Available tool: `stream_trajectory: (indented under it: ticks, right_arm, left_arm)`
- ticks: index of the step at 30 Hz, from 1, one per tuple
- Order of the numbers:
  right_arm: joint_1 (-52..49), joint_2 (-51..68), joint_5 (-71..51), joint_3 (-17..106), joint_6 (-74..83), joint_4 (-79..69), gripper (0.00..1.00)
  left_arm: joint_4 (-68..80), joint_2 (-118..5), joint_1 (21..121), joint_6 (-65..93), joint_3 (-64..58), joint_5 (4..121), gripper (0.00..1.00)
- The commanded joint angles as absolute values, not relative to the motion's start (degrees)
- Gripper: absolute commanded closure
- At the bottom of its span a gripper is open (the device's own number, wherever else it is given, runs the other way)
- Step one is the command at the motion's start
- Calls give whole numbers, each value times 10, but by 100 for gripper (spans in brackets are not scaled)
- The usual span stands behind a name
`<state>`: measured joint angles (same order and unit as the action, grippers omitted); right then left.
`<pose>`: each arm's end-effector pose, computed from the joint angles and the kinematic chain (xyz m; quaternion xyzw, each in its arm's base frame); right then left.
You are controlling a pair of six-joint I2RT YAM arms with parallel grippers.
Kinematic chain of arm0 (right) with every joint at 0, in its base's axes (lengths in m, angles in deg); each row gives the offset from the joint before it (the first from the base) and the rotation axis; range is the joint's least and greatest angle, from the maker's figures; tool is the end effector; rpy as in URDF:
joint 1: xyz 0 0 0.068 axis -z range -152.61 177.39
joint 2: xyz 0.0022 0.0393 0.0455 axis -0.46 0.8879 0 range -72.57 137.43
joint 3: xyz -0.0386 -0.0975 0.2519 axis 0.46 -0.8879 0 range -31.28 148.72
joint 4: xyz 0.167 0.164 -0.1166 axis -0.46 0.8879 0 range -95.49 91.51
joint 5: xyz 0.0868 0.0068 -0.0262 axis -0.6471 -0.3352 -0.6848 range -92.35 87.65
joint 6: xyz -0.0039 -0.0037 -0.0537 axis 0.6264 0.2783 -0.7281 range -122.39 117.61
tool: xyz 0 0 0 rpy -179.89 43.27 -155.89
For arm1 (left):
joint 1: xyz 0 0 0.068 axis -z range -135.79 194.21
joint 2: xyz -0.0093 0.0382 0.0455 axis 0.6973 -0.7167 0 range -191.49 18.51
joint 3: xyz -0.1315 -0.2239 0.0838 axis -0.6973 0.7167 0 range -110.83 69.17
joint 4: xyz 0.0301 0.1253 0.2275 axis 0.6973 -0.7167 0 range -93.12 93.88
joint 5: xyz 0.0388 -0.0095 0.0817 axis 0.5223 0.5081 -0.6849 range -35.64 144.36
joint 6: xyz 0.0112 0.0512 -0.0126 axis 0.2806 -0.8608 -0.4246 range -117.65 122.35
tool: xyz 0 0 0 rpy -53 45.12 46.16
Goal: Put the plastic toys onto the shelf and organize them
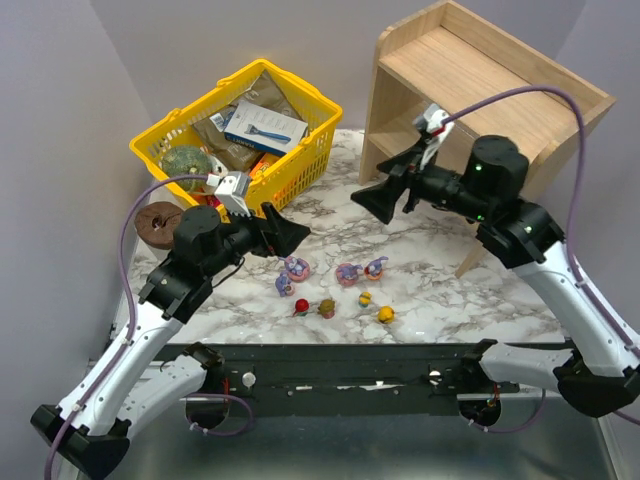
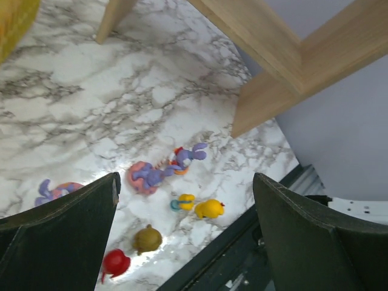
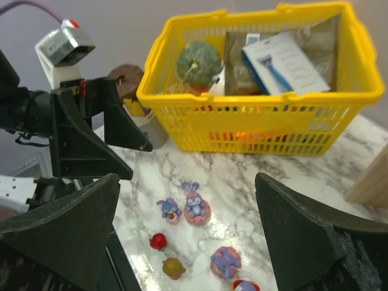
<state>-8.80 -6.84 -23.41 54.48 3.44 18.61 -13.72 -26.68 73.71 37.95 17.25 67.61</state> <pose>0.1766 0.1450 0.4869 -0.3086 0.6617 0.3650 0.5776 0.1499 -0.0942 0.3686 0.0326 0.7686 -0.4154 0.4855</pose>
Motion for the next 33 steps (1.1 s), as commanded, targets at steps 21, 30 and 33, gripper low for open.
stream_trajectory:
  ticks: [21, 30, 33]
  right_arm:
    - [-144, -2, -28, 399, 4, 263, 0]
    - [-144, -4, -27, 315, -94, 312, 19]
    - [-144, 7, -7, 309, -103, 327, 31]
  left_arm:
    - [-130, -293, 792, 399, 141, 659, 1]
    - [-121, -289, 794, 412, 157, 654, 1]
    - [-126, -289, 794, 412, 156, 652, 1]
